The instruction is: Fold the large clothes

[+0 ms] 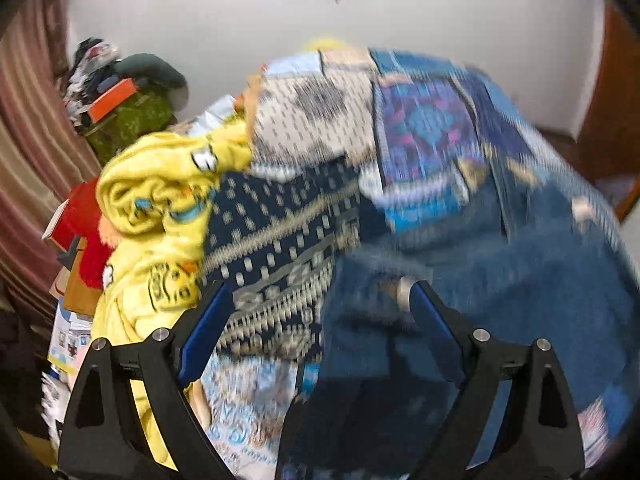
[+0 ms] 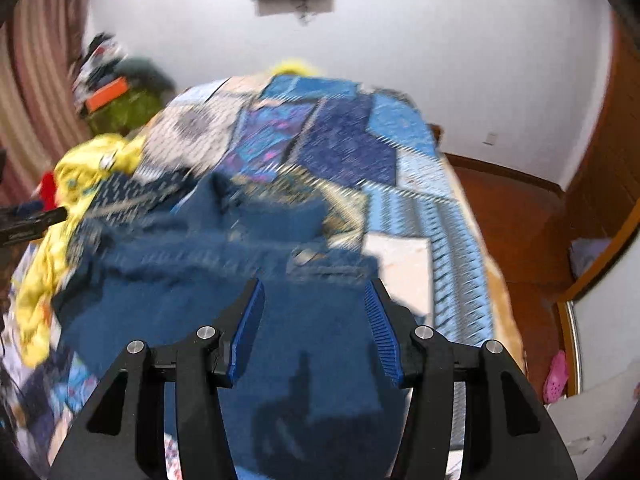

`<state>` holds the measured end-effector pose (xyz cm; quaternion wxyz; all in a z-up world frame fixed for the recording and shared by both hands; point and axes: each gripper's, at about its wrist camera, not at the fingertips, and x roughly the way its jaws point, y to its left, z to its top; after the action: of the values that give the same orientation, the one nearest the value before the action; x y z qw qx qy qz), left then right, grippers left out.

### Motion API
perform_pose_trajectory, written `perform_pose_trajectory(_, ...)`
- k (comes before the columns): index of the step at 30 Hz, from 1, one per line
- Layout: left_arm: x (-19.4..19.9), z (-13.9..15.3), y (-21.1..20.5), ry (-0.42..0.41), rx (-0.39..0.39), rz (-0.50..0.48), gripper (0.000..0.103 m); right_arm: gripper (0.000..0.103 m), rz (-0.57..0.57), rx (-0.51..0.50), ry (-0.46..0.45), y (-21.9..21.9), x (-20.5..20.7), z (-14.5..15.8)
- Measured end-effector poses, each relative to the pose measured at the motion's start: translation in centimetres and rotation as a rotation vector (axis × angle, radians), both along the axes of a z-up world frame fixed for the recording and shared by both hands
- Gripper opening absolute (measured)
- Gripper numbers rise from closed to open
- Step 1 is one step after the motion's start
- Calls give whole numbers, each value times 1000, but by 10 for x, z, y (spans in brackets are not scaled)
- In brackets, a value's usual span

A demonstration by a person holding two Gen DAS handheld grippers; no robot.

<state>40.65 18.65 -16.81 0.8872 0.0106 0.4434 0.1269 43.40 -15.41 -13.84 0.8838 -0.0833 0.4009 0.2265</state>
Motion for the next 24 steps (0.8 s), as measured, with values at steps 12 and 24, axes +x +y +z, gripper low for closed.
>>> perform_pose_trajectory(12,29,-81,20,204,-73,57,90,48,87,-127,149,65,19,-68)
perform_pose_trajectory(24,54,-76,54,93,-164,148,97,48,-150,-159,211,13,97,-97)
